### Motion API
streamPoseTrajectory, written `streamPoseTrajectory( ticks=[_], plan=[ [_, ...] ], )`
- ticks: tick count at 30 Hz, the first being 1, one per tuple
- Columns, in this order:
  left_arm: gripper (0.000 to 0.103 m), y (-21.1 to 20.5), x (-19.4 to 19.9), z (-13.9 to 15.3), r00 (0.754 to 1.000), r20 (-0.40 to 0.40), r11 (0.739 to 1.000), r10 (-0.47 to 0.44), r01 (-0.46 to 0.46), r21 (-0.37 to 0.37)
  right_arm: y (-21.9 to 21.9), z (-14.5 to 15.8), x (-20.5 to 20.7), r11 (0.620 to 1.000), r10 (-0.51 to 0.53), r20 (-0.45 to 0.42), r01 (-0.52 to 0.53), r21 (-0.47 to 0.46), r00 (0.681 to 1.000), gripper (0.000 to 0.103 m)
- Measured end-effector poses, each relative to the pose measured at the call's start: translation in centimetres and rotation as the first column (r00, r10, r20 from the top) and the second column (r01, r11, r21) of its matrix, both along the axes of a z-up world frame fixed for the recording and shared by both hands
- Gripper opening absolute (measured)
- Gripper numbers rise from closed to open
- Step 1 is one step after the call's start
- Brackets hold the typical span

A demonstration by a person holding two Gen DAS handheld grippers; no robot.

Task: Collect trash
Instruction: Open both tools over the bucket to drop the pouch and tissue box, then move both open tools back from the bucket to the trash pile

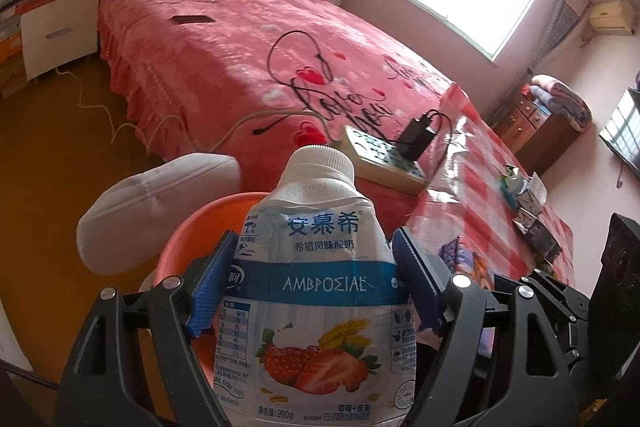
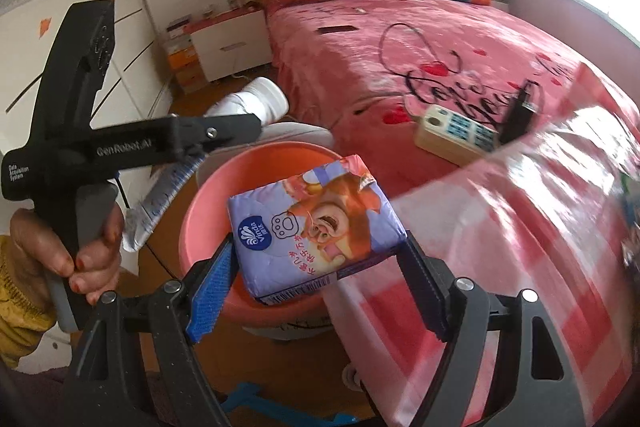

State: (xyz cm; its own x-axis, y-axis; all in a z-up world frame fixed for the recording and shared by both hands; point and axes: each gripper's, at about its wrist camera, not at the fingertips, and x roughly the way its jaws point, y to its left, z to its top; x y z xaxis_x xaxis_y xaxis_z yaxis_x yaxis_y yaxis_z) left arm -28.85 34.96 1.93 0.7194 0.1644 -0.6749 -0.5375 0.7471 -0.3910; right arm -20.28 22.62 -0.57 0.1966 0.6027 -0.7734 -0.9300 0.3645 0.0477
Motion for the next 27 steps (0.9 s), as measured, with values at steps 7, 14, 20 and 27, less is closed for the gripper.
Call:
streamPoseTrajectory(
  ticks=[7, 14, 20, 27],
  plan=[
    [0.079, 0.9, 0.0, -1.6, 0.998, -0.054, 0.999, 0.036, -0.037, -0.021, 2.0, -1.8, -0.6, 0.999, 0.014, 0.013, -0.013, -0.045, 1.0, 0.091],
    [0.081, 0.4, 0.8, -2.0, 0.995, -0.091, 1.0, 0.027, -0.026, 0.009, -1.3, -0.6, 0.9, 0.997, -0.072, -0.007, 0.072, 0.03, 0.997, 0.092],
    [0.081, -1.2, 1.9, -1.3, 0.995, -0.099, 0.999, -0.011, 0.016, 0.047, -3.8, 0.2, 1.9, 0.988, -0.138, -0.002, 0.137, 0.065, 0.99, 0.092],
    [0.081, -4.0, 3.4, -0.1, 0.991, -0.101, 0.99, -0.09, 0.1, 0.1, -6.5, 0.5, 2.8, 0.976, -0.196, -0.012, 0.196, 0.092, 0.981, 0.092]
  ],
)
